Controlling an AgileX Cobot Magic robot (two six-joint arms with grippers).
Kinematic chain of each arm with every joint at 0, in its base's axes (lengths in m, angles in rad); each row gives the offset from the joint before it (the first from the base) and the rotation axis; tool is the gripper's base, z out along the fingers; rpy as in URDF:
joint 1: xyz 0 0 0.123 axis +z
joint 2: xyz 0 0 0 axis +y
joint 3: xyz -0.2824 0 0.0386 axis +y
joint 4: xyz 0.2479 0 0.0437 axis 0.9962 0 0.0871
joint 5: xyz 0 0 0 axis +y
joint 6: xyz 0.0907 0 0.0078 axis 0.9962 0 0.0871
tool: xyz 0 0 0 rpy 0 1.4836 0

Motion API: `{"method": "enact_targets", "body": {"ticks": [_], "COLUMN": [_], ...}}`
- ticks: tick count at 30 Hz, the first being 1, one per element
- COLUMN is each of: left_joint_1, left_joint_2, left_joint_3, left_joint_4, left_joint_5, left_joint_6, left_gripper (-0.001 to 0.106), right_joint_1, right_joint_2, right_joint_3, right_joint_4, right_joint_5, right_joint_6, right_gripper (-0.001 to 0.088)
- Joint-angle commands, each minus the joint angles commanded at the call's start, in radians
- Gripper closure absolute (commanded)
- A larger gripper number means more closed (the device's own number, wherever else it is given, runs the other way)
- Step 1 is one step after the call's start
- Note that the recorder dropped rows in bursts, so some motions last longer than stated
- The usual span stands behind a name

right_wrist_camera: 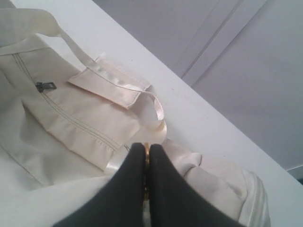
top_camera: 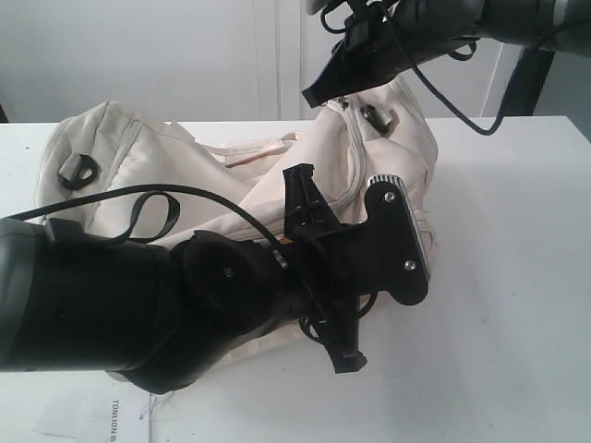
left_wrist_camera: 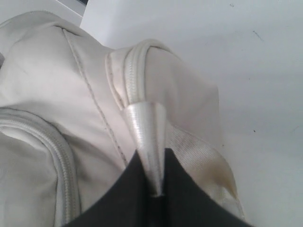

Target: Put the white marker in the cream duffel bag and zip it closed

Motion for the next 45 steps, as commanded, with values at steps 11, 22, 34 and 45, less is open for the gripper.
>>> {"method": "enact_targets", "body": {"ticks": [11,22,34,45], "left_joint_1": [0.0,0.0,0.0,0.0], "left_joint_2": [0.0,0.0,0.0,-0.128], "left_joint_3": [0.0,0.0,0.0,-0.004], "left_joint_4": [-0.014,-0.016,-0.055,-0.201], "left_joint_5": [0.007,0.024,-0.014,-0.12], "left_joint_6": [-0.004,-0.004,-0.072,-0.17], "left_gripper": [0.105,0.105,0.054,0.034], "right_joint_1": [0.0,0.0,0.0,-0.041], "right_joint_2": [0.035,0.089,0.074,-0.129], "right_joint_3": [0.0,0.0,0.0,0.0], "right_joint_4": [0.0,0.0,0.0,0.002], "right_joint_5": [-0.126,-0.242,-0.208,0.303], "right_joint_6": [-0.002,0.002,0.002,0.138], "right_gripper": [0.0868,0.0868,0.0322,0.0303]}}
